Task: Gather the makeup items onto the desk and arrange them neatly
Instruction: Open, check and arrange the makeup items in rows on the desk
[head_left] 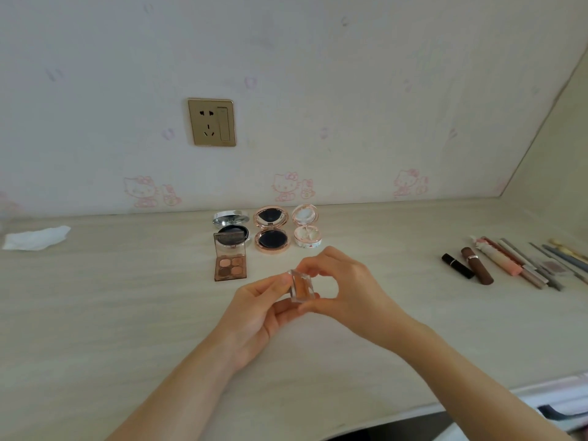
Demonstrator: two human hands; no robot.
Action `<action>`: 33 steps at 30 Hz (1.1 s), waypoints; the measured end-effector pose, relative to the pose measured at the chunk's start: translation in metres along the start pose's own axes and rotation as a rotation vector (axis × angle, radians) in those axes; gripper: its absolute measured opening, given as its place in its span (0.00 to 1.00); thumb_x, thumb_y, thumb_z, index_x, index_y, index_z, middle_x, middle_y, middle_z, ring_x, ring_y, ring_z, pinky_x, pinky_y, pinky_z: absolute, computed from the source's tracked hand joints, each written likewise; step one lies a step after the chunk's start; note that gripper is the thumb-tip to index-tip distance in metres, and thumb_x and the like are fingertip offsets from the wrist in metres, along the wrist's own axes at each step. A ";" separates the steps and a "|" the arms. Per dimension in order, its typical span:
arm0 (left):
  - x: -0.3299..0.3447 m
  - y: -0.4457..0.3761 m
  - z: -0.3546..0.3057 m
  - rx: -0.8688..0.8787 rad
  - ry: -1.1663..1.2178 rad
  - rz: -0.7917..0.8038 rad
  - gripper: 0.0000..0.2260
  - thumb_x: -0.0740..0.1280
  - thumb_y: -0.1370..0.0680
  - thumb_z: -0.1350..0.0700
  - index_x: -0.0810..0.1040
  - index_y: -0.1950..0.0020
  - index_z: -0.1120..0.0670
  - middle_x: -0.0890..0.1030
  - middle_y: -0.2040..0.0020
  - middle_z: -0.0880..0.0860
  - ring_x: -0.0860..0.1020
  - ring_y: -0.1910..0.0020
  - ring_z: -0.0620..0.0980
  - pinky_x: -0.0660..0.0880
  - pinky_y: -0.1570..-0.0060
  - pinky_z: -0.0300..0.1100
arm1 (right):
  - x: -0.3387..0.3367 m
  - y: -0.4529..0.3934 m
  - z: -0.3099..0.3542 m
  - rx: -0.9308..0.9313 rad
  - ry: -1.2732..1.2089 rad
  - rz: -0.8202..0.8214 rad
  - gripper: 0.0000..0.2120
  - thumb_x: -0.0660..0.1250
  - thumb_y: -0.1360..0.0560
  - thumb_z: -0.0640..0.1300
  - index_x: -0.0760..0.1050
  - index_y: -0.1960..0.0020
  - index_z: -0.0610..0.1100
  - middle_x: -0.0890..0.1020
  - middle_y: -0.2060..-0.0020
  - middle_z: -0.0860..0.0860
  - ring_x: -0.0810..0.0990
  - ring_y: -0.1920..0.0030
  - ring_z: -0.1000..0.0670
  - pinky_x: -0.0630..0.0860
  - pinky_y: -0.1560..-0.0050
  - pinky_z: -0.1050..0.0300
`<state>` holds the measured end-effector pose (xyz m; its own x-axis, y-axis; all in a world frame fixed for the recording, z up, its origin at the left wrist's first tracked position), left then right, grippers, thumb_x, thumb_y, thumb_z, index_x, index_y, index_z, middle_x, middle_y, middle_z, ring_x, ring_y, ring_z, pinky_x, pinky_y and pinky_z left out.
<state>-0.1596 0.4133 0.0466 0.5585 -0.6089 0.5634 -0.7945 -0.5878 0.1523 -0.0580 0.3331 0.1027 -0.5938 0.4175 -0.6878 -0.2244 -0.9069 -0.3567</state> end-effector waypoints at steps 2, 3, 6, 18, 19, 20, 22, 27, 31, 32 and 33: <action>0.000 0.000 0.001 0.004 0.001 0.003 0.17 0.65 0.27 0.56 0.80 0.45 0.66 0.82 0.49 0.64 0.83 0.52 0.60 0.80 0.57 0.44 | -0.003 -0.002 0.001 0.000 0.035 0.027 0.19 0.78 0.35 0.46 0.78 0.46 0.50 0.75 0.53 0.58 0.75 0.49 0.60 0.71 0.47 0.69; 0.000 0.000 0.002 0.008 0.006 0.003 0.16 0.65 0.27 0.56 0.80 0.45 0.65 0.82 0.49 0.65 0.83 0.52 0.60 0.80 0.57 0.43 | -0.003 -0.003 0.001 0.006 0.050 0.032 0.19 0.78 0.35 0.46 0.77 0.46 0.50 0.75 0.53 0.59 0.74 0.49 0.60 0.70 0.48 0.69; 0.000 -0.001 0.005 0.039 0.030 0.002 0.16 0.67 0.28 0.57 0.81 0.44 0.64 0.81 0.47 0.66 0.82 0.49 0.62 0.81 0.55 0.45 | -0.001 -0.001 0.000 0.037 0.091 0.055 0.20 0.76 0.33 0.48 0.74 0.44 0.54 0.74 0.48 0.62 0.72 0.46 0.62 0.69 0.46 0.68; -0.004 0.001 -0.005 0.269 -0.295 -0.052 0.20 0.73 0.31 0.66 0.79 0.40 0.56 0.83 0.43 0.51 0.79 0.41 0.48 0.76 0.43 0.43 | 0.019 0.010 -0.024 0.704 -0.633 0.089 0.18 0.65 0.24 0.55 0.79 0.46 0.41 0.83 0.50 0.45 0.85 0.54 0.48 0.81 0.49 0.54; -0.004 0.001 -0.005 0.284 -0.327 -0.043 0.20 0.72 0.30 0.68 0.79 0.40 0.56 0.83 0.43 0.50 0.79 0.40 0.46 0.76 0.45 0.40 | 0.020 0.009 -0.024 0.705 -0.670 0.099 0.19 0.66 0.24 0.55 0.79 0.46 0.40 0.84 0.50 0.44 0.85 0.54 0.47 0.81 0.48 0.54; -0.003 0.002 -0.006 0.298 -0.348 -0.037 0.20 0.72 0.30 0.70 0.80 0.41 0.56 0.83 0.43 0.49 0.79 0.40 0.45 0.77 0.48 0.37 | 0.021 0.008 -0.026 0.699 -0.692 0.101 0.19 0.66 0.24 0.54 0.79 0.46 0.39 0.84 0.50 0.43 0.85 0.54 0.46 0.81 0.47 0.54; -0.002 0.003 -0.006 0.314 -0.367 -0.026 0.21 0.71 0.30 0.72 0.79 0.40 0.57 0.83 0.44 0.49 0.78 0.40 0.44 0.76 0.49 0.34 | 0.022 0.007 -0.028 0.683 -0.716 0.104 0.18 0.67 0.23 0.52 0.79 0.46 0.38 0.84 0.49 0.43 0.85 0.53 0.46 0.81 0.46 0.53; -0.004 -0.001 -0.006 0.274 -0.311 -0.032 0.21 0.74 0.31 0.67 0.79 0.39 0.56 0.82 0.42 0.49 0.77 0.39 0.43 0.76 0.43 0.38 | 0.020 0.005 -0.031 0.633 -0.645 0.045 0.12 0.70 0.26 0.51 0.79 0.47 0.44 0.84 0.51 0.48 0.85 0.53 0.50 0.81 0.47 0.52; -0.006 -0.005 0.005 0.102 -0.045 -0.067 0.18 0.68 0.27 0.56 0.78 0.39 0.62 0.82 0.43 0.58 0.80 0.41 0.54 0.74 0.39 0.49 | 0.008 0.002 -0.018 0.401 -0.243 -0.100 0.13 0.73 0.29 0.49 0.76 0.45 0.52 0.81 0.52 0.59 0.81 0.54 0.61 0.79 0.54 0.64; -0.006 -0.005 0.007 0.066 -0.020 -0.077 0.17 0.67 0.25 0.55 0.78 0.39 0.63 0.82 0.42 0.60 0.80 0.42 0.57 0.74 0.38 0.52 | 0.009 0.002 -0.014 0.317 -0.166 -0.101 0.15 0.73 0.29 0.48 0.76 0.44 0.53 0.79 0.51 0.60 0.79 0.52 0.62 0.77 0.55 0.67; -0.007 -0.005 0.008 0.041 -0.011 -0.084 0.16 0.66 0.24 0.55 0.78 0.40 0.64 0.81 0.43 0.61 0.80 0.43 0.59 0.74 0.38 0.53 | 0.012 0.002 -0.010 0.234 -0.098 -0.094 0.16 0.72 0.29 0.48 0.75 0.43 0.53 0.78 0.49 0.60 0.78 0.50 0.63 0.75 0.55 0.69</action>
<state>-0.1577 0.4164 0.0354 0.6251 -0.5625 0.5412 -0.7348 -0.6579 0.1650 -0.0578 0.3372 0.0878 -0.6312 0.5033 -0.5901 -0.4478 -0.8577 -0.2526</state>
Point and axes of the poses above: each hand's wrist, its own y-axis away from the middle knuckle, its own x-axis out of the palm, z = x × y, the point moved 6 cm from there along -y, towards the middle knuckle
